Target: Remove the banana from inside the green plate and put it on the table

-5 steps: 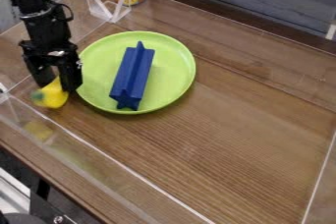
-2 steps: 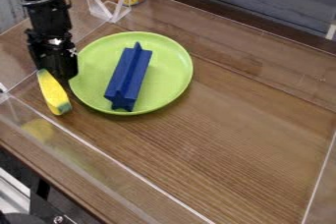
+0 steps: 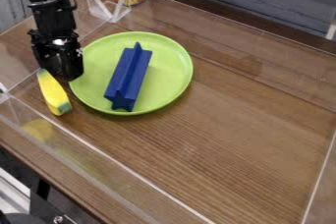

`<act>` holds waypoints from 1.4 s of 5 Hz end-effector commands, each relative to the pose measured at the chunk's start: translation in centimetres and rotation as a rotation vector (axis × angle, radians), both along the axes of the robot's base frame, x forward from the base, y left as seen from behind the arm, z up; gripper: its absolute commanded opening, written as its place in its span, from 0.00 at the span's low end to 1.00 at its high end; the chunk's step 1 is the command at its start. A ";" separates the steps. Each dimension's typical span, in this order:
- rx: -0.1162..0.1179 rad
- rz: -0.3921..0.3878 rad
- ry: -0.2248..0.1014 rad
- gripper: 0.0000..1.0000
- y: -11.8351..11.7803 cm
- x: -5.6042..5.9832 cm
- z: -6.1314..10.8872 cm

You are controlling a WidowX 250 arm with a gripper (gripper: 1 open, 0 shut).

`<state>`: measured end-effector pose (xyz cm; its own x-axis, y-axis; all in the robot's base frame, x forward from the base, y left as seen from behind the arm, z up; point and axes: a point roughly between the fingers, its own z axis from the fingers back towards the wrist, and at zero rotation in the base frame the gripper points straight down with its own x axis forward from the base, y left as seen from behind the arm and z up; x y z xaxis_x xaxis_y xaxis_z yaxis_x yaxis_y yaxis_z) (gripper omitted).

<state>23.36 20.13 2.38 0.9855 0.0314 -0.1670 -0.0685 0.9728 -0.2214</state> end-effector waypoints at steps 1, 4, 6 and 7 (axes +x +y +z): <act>0.014 0.025 -0.017 0.00 0.4 -0.1 0.9; 0.004 0.044 -0.016 0.00 -0.1 0.5 1.7; -0.005 -0.008 -0.019 0.00 -0.6 1.3 2.3; -0.007 -0.041 -0.019 0.00 -0.8 1.8 2.5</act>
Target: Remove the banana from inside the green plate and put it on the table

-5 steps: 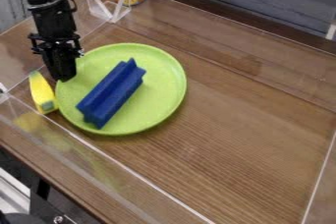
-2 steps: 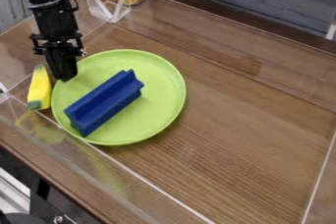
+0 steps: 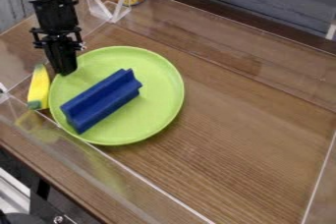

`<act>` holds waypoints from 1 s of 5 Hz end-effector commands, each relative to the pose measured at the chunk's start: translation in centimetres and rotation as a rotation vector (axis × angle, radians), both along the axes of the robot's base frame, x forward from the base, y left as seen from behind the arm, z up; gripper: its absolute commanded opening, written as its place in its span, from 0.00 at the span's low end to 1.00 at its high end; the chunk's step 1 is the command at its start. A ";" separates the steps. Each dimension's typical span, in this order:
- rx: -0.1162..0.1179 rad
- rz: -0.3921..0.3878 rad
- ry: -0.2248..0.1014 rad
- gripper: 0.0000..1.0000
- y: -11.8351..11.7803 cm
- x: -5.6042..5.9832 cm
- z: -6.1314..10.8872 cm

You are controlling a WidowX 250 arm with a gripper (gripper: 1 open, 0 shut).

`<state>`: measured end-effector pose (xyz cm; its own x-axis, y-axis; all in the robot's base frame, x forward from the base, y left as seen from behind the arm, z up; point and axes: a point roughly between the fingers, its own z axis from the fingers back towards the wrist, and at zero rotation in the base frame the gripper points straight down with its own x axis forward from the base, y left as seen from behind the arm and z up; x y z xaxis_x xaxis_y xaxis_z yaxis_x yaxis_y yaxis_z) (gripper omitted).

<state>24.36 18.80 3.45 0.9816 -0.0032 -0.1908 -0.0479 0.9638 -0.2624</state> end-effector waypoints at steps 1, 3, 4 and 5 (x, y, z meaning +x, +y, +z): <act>0.034 -0.041 -0.043 0.00 -0.5 1.9 1.9; 0.042 -0.125 -0.048 1.00 -1.8 2.9 2.2; 0.044 -0.172 -0.046 1.00 -1.6 2.6 2.0; 0.045 -0.182 -0.044 1.00 -2.0 1.9 2.4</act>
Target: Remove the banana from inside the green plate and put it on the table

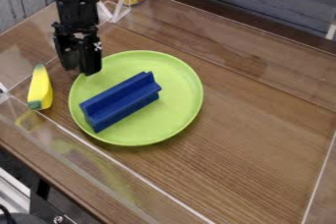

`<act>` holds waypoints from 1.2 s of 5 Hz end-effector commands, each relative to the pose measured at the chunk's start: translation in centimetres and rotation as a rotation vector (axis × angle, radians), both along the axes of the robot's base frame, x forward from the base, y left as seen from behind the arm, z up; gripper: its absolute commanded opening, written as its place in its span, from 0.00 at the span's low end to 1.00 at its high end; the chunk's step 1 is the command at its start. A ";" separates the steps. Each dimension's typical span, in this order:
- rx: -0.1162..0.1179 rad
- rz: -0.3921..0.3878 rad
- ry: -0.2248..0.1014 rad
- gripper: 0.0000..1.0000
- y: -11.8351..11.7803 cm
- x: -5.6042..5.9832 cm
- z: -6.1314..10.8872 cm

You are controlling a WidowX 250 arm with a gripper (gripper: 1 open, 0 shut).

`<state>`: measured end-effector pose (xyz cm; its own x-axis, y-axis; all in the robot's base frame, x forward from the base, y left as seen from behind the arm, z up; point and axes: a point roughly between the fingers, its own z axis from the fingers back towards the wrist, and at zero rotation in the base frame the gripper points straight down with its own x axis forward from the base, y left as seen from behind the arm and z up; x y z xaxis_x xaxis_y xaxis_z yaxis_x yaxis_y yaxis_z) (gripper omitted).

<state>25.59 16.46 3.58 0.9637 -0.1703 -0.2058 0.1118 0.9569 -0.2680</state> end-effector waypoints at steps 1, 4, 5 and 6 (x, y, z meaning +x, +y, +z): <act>0.048 -0.022 -0.065 1.00 0.0 0.1 2.4; 0.056 0.015 -0.060 1.00 2.4 -1.1 0.7; 0.058 0.042 -0.058 1.00 2.2 -1.0 0.7; 0.057 -0.020 -0.058 0.00 2.4 -0.5 0.2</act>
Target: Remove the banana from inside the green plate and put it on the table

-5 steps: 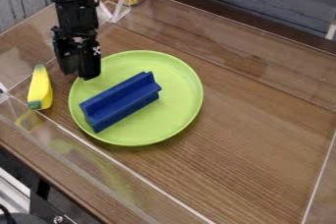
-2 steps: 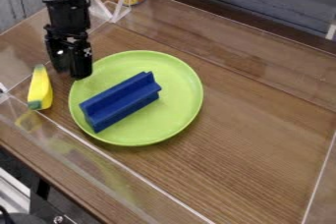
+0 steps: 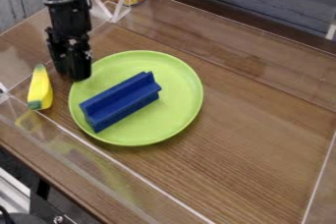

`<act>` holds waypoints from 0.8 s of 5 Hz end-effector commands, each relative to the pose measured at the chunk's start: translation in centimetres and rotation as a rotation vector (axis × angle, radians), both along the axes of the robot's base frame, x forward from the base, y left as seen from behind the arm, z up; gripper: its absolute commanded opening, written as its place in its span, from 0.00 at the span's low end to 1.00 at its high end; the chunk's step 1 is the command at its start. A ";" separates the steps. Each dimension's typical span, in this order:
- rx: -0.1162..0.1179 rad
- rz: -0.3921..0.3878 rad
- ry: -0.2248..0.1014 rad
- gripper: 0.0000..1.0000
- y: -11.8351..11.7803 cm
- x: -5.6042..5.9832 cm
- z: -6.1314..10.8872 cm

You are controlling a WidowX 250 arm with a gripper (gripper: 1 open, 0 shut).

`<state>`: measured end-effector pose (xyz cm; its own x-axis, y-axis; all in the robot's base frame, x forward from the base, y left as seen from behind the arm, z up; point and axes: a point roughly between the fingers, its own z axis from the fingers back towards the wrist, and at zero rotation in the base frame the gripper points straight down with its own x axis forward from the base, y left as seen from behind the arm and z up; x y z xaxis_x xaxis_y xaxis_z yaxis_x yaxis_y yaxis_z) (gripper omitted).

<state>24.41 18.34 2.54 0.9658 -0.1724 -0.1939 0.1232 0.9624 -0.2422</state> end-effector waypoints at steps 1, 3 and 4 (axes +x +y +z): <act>0.034 -0.074 -0.041 1.00 0.9 1.2 0.8; 0.044 0.007 -0.051 1.00 0.9 1.3 1.9; 0.050 0.016 -0.062 1.00 1.0 0.6 2.2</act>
<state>24.58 18.68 2.66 0.9679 -0.1620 -0.1922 0.1147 0.9650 -0.2359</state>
